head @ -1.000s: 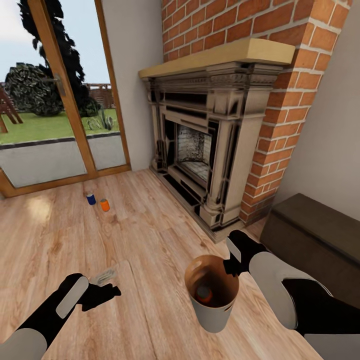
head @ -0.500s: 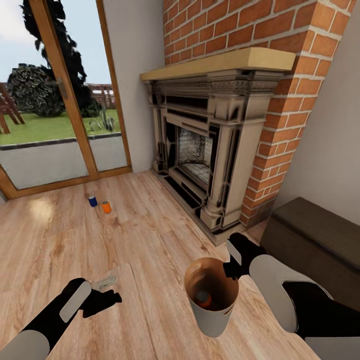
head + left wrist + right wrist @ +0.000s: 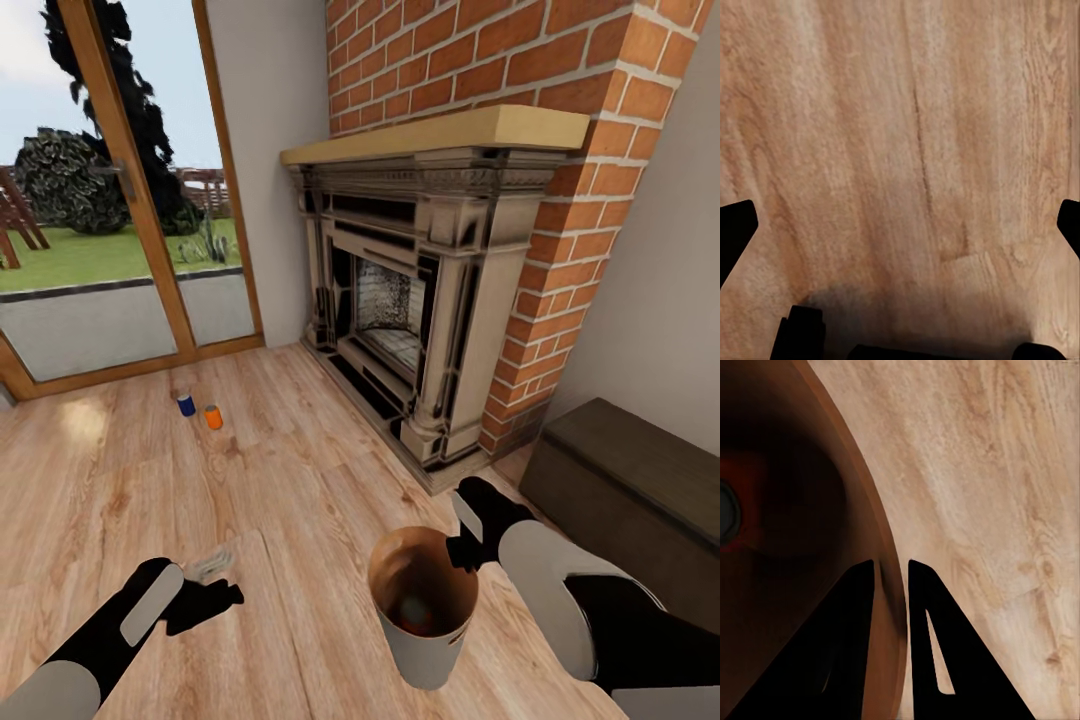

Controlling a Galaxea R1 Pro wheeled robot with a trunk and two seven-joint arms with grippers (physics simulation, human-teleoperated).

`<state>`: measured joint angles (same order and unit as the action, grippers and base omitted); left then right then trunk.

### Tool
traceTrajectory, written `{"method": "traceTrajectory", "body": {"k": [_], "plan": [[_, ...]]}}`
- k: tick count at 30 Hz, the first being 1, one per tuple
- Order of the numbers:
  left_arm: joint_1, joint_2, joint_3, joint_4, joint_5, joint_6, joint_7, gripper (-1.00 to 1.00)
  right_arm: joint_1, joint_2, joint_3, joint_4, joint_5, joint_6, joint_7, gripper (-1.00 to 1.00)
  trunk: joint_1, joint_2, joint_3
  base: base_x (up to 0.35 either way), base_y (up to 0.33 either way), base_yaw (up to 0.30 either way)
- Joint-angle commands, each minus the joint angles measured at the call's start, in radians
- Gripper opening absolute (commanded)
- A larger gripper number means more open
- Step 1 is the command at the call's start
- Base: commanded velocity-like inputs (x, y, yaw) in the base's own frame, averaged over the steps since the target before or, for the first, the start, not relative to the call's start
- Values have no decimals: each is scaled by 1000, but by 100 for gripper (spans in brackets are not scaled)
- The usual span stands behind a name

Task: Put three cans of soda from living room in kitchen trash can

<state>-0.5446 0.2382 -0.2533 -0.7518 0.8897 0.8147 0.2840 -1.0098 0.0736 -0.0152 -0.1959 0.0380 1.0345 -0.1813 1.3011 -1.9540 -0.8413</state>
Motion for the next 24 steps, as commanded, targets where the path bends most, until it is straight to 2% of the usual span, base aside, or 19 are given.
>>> {"method": "traceTrajectory", "body": {"k": [1, 8, 11, 13, 15, 20, 24], "plan": [[0, 0, 0, 0, 0, -2, 0, 100, 1, 0, -4, 1, -15, -11, 2, -100, 0, 0, 0, 0, 0, 0], [0, 0, 0, 8, 1, -16, 0, 100, 8, 3, -2, 9, -15, -58, -1, -100, 0, 0, -3, 0, 0, 112], [0, 0, 0, 17, 2, -24, 0, 100, 10, 18, -1, 11, -14, -66, -3, -100, 0, 0, -5, 0, 0, 216], [0, 0, 0, 41, 4, -32, 0, 100, 24, 38, 0, 13, -14, -100, -4, -100, 0, 0, -6, 0, 0, 232], [0, 1, 0, 65, 3, -36, 0, 100, 40, 47, 1, 14, -14, -137, -4, -100, 0, 0, -8, 0, 0, 237], [0, 1, 0, 101, 2, -64, -1, 100, 64, 55, 2, 15, -13, -174, -7, -100, 0, 0, -13, 0, 0, 239], [0, 1, 0, 119, 2, -78, -7, 100, 72, 59, 5, 16, -12, -184, -21, -100, -15, 28, -5, 0, 0, 219]]}}
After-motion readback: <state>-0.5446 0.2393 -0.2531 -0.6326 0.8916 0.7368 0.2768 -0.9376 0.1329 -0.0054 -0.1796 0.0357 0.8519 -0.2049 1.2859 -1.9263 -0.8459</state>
